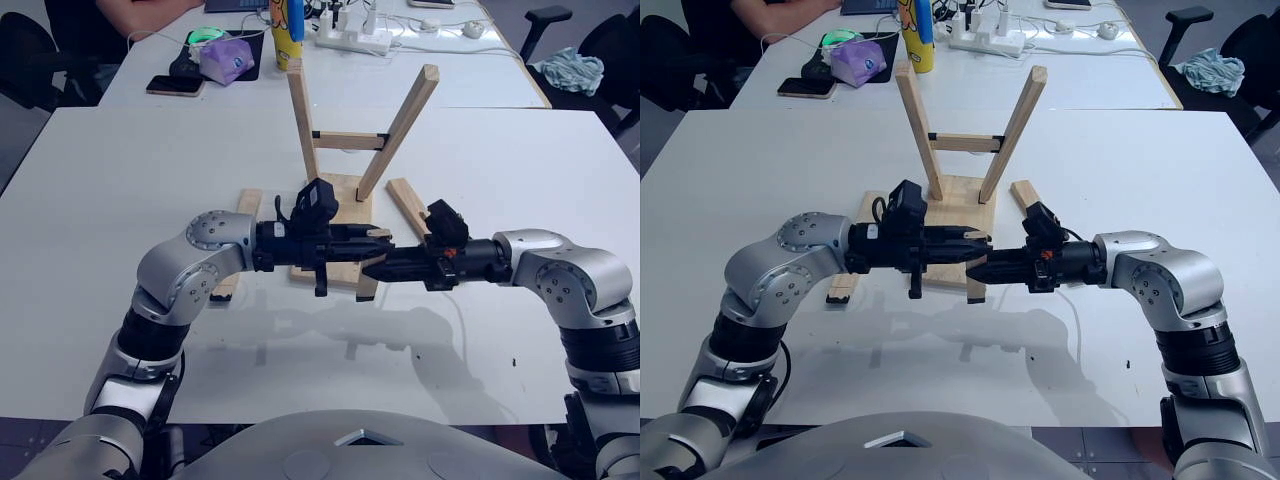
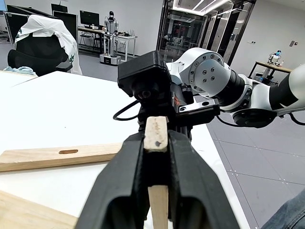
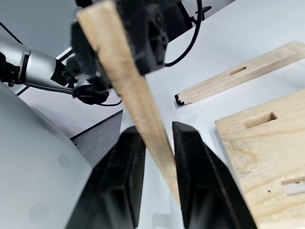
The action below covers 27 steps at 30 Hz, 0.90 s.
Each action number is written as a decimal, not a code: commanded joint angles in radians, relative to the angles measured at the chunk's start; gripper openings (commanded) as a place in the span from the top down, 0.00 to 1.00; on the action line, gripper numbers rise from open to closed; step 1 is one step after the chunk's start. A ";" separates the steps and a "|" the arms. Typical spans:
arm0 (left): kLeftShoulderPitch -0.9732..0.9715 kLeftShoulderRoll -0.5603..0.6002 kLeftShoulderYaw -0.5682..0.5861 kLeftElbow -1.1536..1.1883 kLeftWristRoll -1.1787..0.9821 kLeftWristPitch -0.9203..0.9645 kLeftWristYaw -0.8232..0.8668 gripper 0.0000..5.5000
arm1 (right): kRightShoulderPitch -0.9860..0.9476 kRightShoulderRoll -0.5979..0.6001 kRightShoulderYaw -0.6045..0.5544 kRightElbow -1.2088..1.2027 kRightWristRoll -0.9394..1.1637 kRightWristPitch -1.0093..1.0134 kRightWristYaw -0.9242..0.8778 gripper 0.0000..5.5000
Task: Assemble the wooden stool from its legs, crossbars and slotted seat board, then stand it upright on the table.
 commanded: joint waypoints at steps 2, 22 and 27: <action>0.025 -0.058 0.036 -0.031 -0.013 -0.015 0.081 0.79 | 0.020 0.022 0.005 -0.007 -0.020 -0.012 -0.061 0.89; 0.264 -0.230 0.273 -0.184 -0.161 -0.110 0.475 0.63 | 0.052 0.229 -0.326 0.280 -0.241 -0.452 -0.564 0.92; 0.265 -0.257 0.224 -0.152 -0.126 -0.148 0.478 0.63 | 0.086 0.325 -0.315 0.299 -0.295 -0.543 -0.650 0.92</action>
